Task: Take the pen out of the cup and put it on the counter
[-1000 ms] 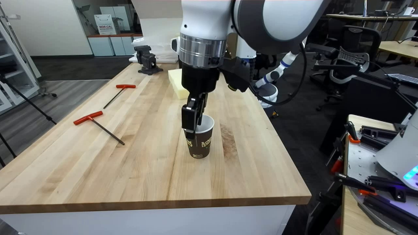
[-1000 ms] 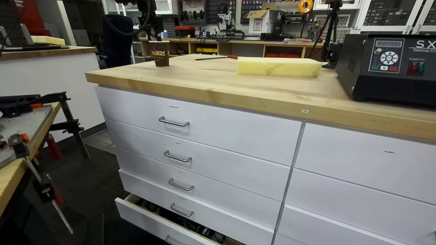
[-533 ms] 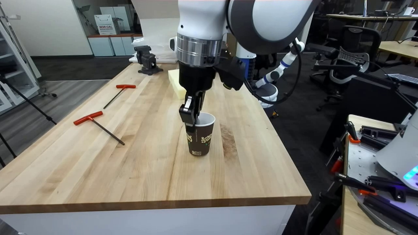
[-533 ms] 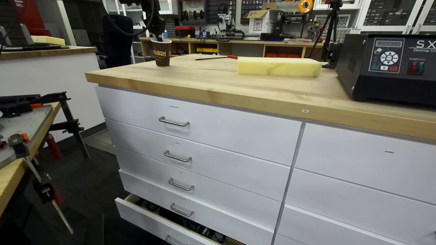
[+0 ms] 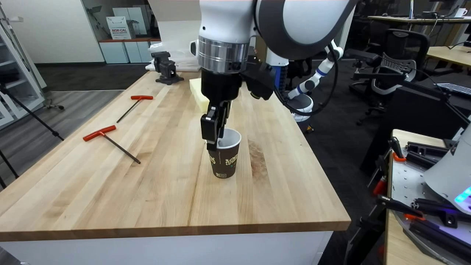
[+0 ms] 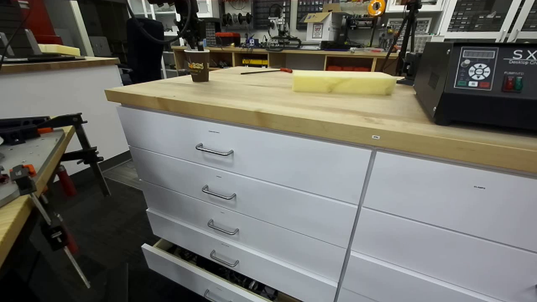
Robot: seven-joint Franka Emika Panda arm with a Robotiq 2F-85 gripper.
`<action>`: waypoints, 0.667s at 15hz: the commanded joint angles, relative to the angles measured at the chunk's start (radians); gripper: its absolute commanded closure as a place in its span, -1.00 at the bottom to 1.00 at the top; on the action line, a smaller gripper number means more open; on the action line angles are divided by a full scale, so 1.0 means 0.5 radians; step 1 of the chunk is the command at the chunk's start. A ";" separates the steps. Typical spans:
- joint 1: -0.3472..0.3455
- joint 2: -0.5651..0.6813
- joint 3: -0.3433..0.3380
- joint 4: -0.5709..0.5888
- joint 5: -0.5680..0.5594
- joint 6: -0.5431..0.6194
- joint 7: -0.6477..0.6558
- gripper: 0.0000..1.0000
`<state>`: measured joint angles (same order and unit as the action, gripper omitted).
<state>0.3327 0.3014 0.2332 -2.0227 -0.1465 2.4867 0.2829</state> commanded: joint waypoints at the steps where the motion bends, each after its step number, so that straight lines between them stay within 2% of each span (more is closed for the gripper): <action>1: 0.048 -0.015 -0.035 0.051 -0.031 -0.131 0.032 -0.74; 3: 0.046 -0.027 -0.025 0.058 -0.014 -0.187 0.022 -0.97; 7: 0.047 -0.044 -0.009 0.073 0.009 -0.293 0.011 -1.00; 9: 0.042 -0.055 0.006 0.079 0.028 -0.339 -0.007 -0.75; 10: 0.042 -0.060 0.011 0.082 0.032 -0.354 -0.006 -0.39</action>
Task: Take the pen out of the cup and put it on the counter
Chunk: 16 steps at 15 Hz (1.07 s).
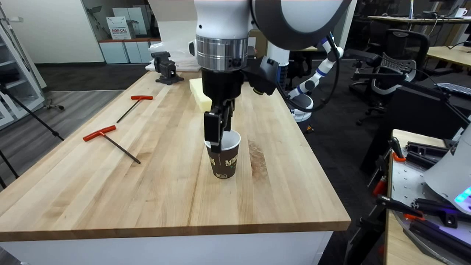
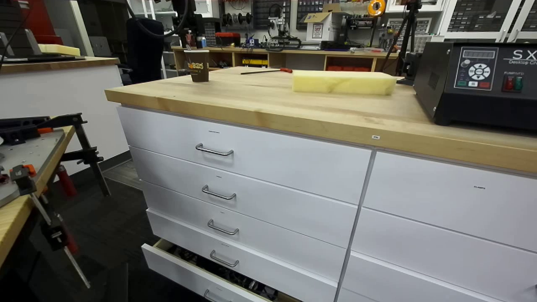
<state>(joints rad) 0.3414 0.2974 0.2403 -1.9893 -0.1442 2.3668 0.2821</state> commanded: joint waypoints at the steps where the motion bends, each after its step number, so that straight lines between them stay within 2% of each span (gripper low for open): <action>1: 0.025 -0.054 0.000 0.018 0.029 -0.124 -0.004 -0.27; 3: 0.025 -0.057 0.006 0.021 0.030 -0.143 -0.002 0.05; 10: 0.025 -0.063 0.027 0.026 0.046 -0.166 -0.007 0.92; 16: 0.023 -0.098 0.039 0.053 0.055 -0.189 -0.028 0.93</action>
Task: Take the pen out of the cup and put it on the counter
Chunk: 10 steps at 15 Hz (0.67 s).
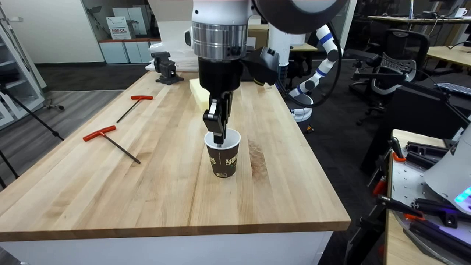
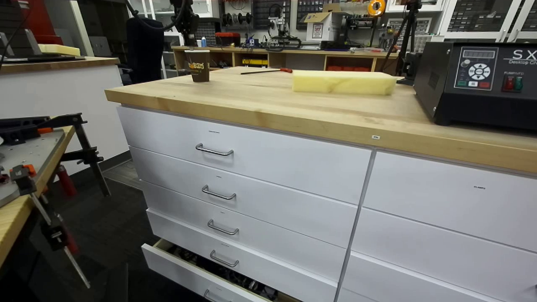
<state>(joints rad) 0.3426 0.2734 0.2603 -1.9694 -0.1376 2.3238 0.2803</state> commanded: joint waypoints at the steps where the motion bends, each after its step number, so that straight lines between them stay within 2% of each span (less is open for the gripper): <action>1: 0.017 -0.051 0.002 0.029 0.049 -0.124 -0.035 0.99; 2: 0.018 -0.050 0.002 0.041 0.042 -0.139 -0.034 0.94; 10: 0.009 -0.062 -0.011 0.192 0.009 -0.284 -0.072 0.94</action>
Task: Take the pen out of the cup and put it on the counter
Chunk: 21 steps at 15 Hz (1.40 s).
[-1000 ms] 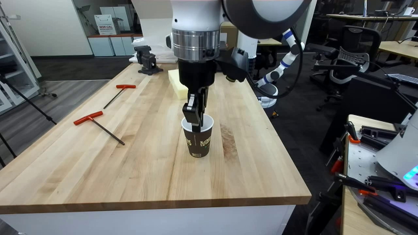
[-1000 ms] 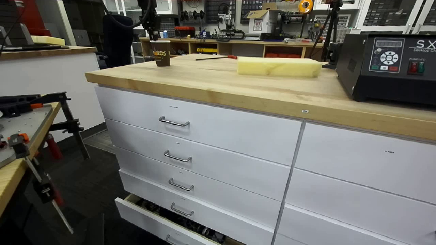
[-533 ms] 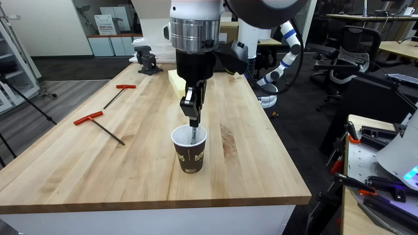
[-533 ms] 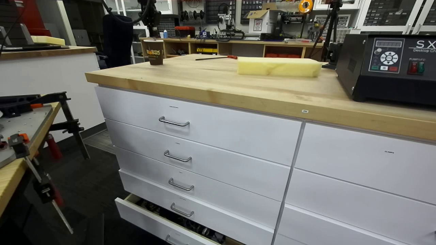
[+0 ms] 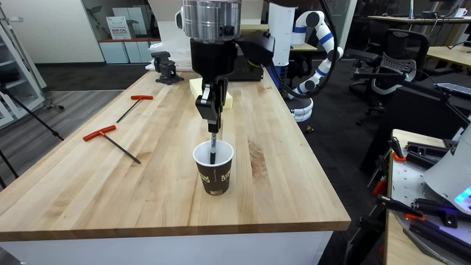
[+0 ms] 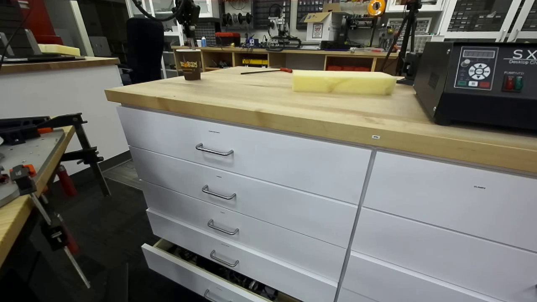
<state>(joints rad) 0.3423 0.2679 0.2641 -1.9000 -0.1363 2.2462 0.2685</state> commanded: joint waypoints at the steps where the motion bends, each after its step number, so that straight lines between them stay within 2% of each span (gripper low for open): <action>1: 0.008 -0.053 -0.019 0.075 0.005 -0.147 -0.060 0.94; 12: -0.024 -0.105 -0.055 0.470 -0.013 -0.443 -0.162 0.94; 21: -0.075 -0.173 -0.221 0.296 -0.441 -0.314 -0.033 0.94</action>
<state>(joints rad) 0.3168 0.2238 0.1710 -1.6865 -0.2987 2.0673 0.2125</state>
